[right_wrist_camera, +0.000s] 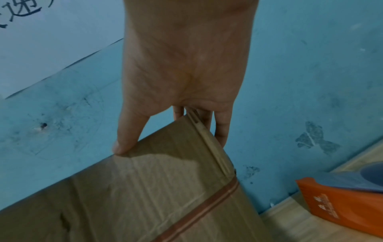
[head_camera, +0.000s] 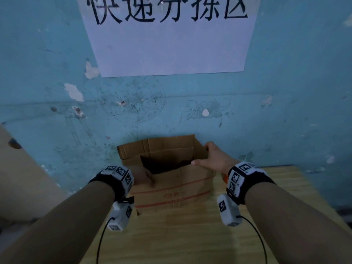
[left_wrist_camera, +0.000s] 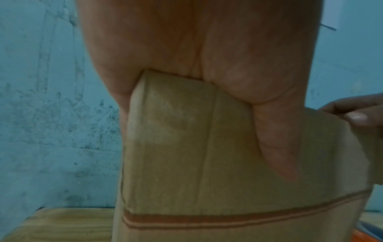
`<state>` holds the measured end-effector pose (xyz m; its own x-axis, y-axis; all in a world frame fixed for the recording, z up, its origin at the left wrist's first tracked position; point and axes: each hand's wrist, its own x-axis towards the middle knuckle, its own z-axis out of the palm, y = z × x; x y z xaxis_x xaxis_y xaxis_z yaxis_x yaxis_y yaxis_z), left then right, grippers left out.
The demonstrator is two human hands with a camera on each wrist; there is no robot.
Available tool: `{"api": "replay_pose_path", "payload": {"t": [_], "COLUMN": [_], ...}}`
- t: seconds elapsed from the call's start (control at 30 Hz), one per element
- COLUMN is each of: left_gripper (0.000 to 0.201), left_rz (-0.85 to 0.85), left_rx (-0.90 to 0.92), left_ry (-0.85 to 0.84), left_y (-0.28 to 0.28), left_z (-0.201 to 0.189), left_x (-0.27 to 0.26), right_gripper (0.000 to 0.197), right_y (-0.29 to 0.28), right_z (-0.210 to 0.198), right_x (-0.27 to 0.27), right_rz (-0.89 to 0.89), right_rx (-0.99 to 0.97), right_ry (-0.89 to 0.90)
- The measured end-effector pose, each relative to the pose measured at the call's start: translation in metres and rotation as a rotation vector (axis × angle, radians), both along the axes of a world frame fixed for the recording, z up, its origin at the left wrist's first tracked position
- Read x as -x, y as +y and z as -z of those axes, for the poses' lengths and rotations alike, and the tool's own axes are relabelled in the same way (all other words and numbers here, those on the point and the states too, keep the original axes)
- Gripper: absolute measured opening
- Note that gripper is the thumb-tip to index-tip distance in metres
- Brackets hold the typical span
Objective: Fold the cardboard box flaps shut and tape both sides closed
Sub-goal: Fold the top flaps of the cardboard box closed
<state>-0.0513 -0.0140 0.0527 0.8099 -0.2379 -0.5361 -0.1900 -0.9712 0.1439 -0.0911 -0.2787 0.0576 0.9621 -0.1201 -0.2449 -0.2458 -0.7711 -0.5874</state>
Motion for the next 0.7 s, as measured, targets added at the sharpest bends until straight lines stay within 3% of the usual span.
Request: {"api": "replay_pose_path", "payload": {"t": [0.23,0.43,0.63,0.7], "left_gripper": [0.052,0.047,0.044,0.046], "left_rz": [0.016,0.021,0.033,0.053], "left_rx": [-0.039,-0.020,-0.004,0.006], "left_ry": [-0.006,-0.013,-0.014,-0.029], "left_y": [-0.001,-0.002,0.001,0.001], "left_z": [-0.002,-0.001,0.001,0.004], "left_x": [0.003,0.002,-0.001,-0.003], "right_gripper": [0.071,0.080,0.027,0.035], "right_y": [0.009,0.008,0.011,0.012], "right_z": [-0.009,-0.003,-0.003,-0.006], "right_x": [-0.004,0.001,0.002,0.002], "right_rz": [-0.153,-0.219,-0.219,-0.238], "right_rx": [0.048,0.050,0.221,0.272], "right_ry": [-0.057,-0.010,0.056,0.112]}}
